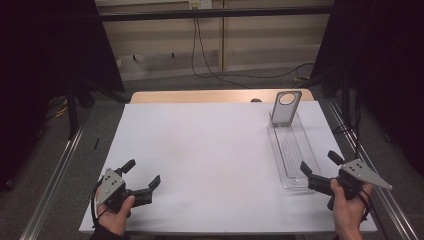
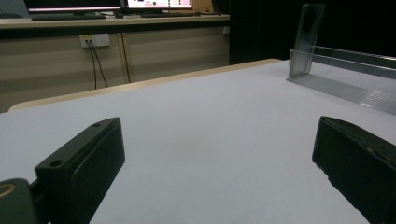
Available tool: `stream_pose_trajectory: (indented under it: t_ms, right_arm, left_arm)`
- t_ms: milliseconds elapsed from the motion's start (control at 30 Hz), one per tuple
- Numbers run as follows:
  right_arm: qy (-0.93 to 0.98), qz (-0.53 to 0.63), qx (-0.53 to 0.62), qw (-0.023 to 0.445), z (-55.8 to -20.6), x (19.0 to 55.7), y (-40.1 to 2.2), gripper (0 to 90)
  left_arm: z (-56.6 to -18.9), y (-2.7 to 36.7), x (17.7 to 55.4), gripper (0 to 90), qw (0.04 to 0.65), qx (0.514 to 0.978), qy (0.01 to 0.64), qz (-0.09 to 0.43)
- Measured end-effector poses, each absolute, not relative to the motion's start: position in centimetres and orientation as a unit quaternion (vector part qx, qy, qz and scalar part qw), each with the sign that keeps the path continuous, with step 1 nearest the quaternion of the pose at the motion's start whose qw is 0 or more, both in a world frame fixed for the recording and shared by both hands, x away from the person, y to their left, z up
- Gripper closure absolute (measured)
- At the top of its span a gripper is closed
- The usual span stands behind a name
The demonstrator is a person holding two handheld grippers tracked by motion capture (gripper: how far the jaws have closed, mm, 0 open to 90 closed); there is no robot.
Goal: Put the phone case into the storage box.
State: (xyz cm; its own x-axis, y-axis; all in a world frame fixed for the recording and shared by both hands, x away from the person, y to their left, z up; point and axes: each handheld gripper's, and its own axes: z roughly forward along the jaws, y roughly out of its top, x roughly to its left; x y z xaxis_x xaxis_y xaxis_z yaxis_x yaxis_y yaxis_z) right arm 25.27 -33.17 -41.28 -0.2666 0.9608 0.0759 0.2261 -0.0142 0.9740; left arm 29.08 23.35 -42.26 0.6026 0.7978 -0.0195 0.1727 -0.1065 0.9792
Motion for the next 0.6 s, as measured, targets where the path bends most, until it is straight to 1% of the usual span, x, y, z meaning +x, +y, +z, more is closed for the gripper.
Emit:
stream_pose_trajectory:
  t_ms: [433, 600]
  right_arm:
    - [0.593, 0.513, 0.504, 0.362, -42.2, 23.1, -33.8, 0.3]
    - [0.589, 0.514, 0.501, 0.372, -42.6, 22.0, -33.7, 0.0]
  left_arm:
    - [-42.4, 23.2, 28.9, 2.3, 0.564, 0.694, 0.355, 0.273]
    - [-42.4, 23.3, 28.9, 2.3, 0.561, 0.696, 0.354, 0.276]
